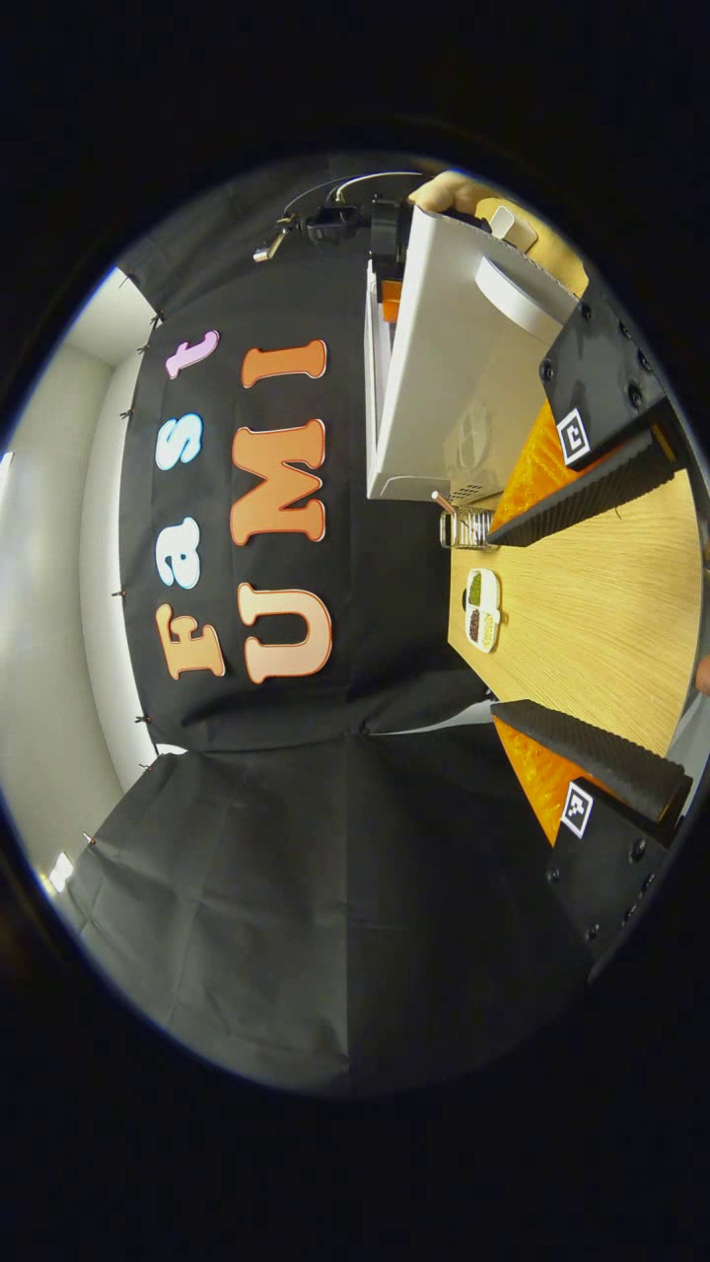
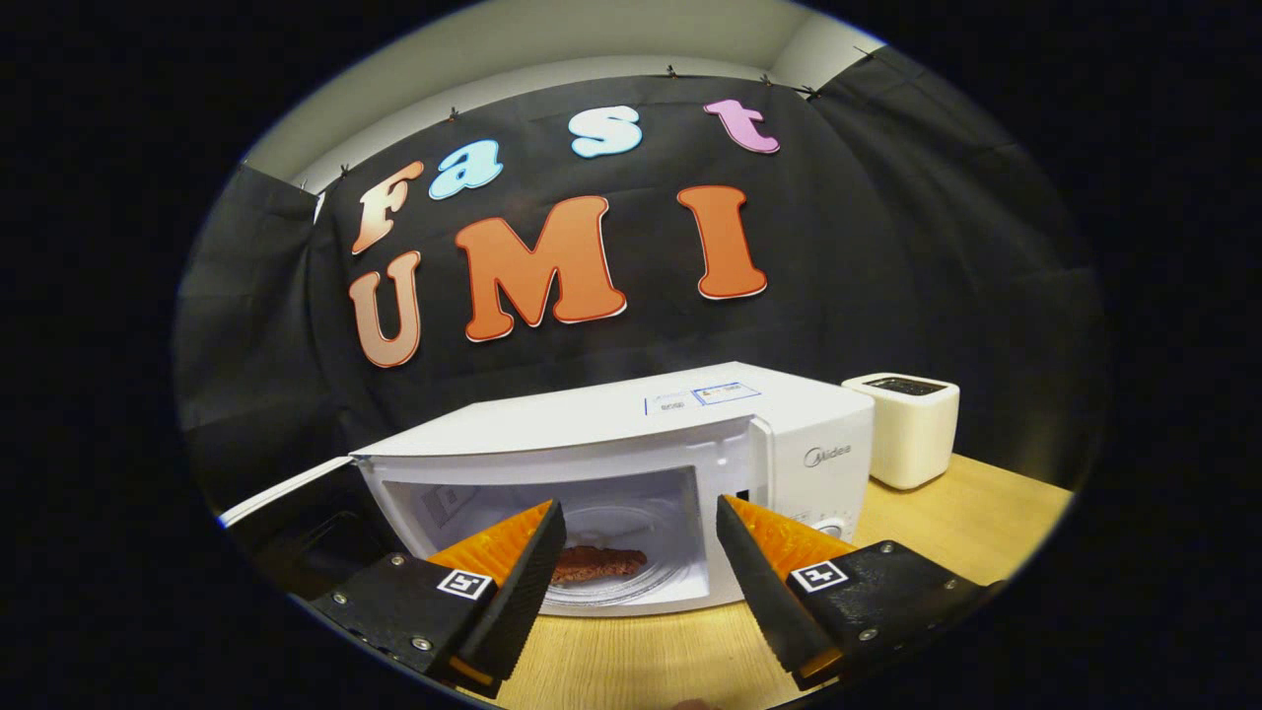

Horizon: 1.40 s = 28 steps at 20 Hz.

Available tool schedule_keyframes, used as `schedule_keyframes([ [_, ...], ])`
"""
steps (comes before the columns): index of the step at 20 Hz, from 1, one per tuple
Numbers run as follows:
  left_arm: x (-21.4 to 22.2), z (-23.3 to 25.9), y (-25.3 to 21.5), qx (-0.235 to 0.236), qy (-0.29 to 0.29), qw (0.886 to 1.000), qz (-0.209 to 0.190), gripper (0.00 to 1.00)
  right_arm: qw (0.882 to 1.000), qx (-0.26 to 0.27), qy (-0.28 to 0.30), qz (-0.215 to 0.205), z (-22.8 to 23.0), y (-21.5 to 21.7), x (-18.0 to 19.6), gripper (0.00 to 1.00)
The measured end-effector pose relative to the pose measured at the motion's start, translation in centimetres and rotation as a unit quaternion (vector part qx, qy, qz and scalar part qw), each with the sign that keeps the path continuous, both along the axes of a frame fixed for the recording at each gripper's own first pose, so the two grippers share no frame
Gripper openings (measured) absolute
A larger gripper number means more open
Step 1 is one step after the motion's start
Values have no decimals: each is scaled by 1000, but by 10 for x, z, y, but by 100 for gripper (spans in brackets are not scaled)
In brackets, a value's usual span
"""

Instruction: Open the microwave oven with the left hand, put the food in, and close the microwave oven.

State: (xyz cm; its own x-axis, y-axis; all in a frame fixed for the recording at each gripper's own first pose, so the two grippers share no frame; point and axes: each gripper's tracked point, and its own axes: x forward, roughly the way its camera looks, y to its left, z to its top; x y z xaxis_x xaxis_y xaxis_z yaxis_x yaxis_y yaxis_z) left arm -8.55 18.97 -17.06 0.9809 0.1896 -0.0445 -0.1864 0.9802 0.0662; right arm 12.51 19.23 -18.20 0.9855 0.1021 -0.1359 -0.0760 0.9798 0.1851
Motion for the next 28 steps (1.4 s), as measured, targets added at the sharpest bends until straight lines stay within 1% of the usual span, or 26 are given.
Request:
schedule_keyframes([
  [1, 2, -1, -4, -1, 0, 1000, -5, 95, 1000, -1, -2, -1, 8, -9, -9, 94],
  [2, 3, -1, -7, 0, 0, 1000, -9, 100, 1000, -1, -5, -1, 15, -18, -19, 94],
  [3, 6, -2, -11, 1, 1, 1000, -14, 95, 1000, -2, -6, -3, 22, -27, -28, 94],
  [4, 8, -6, -15, 0, 4, 1000, -19, 95, 1000, -4, -8, -5, 28, -35, -35, 94],
  [5, 11, -9, -22, -3, 6, 1000, -26, 100, 1000, -8, -12, -4, 36, -41, -43, 94],
  [7, 15, -16, -37, -6, 13, 999, -43, 100, 1000, -20, -22, 0, 49, -53, -61, 94],
  [8, 17, -18, -42, -2, 16, 999, -47, 96, 999, -26, -25, -2, 54, -61, -68, 94],
  [9, 19, -20, -48, 1, 18, 998, -52, 96, 999, -30, -29, -3, 60, -67, -74, 94],
  [11, 21, -24, -58, -1, 20, 998, -58, 95, 999, -34, -37, -2, 70, -79, -85, 94],
  [12, 23, -27, -62, -7, 23, 998, -64, 98, 999, -37, -40, -3, 73, -86, -88, 94],
  [13, 25, -30, -68, -18, 27, 997, -72, 95, 998, -40, -39, -6, 74, -94, -92, 94],
  [14, 26, -32, -75, -29, 30, 996, -79, 100, 998, -40, -39, -9, 76, -102, -95, 94],
  [16, 28, -34, -85, -37, 35, 995, -89, 100, 998, -41, -44, -15, 82, -115, -100, 95],
  [17, 28, -33, -93, -37, 36, 994, -98, 96, 998, -43, -48, -18, 83, -121, -101, 95],
  [18, 29, -34, -102, -36, 38, 993, -106, 98, 997, -44, -51, -21, 84, -127, -104, 95],
  [19, 29, -33, -110, -34, 40, 992, -112, 95, 997, -46, -55, -22, 85, -131, -105, 95],
  [20, 31, -32, -117, -30, 39, 992, -118, 81, 997, -45, -56, -24, 85, -135, -106, 95],
  [21, 34, -30, -125, -26, 39, 991, -124, 76, 997, -43, -55, -24, 83, -138, -107, 95],
  [22, 37, -31, -135, -32, 41, 989, -135, 69, 998, -39, -51, -25, 81, -142, -108, 95],
  [24, 44, -30, -148, -45, 43, 988, -144, 55, 998, -28, -43, -27, 78, -152, -110, 95],
  [26, 49, -28, -157, -61, 38, 986, -148, 5, 998, -27, -44, -38, 79, -165, -111, 95],
  [27, 53, -33, -164, -65, 43, 985, -154, 9, 997, -30, -46, -44, 80, -171, -109, 95],
  [28, 55, -33, -164, -57, 47, 987, -141, 8, 997, -35, -49, -47, 81, -177, -110, 95],
])
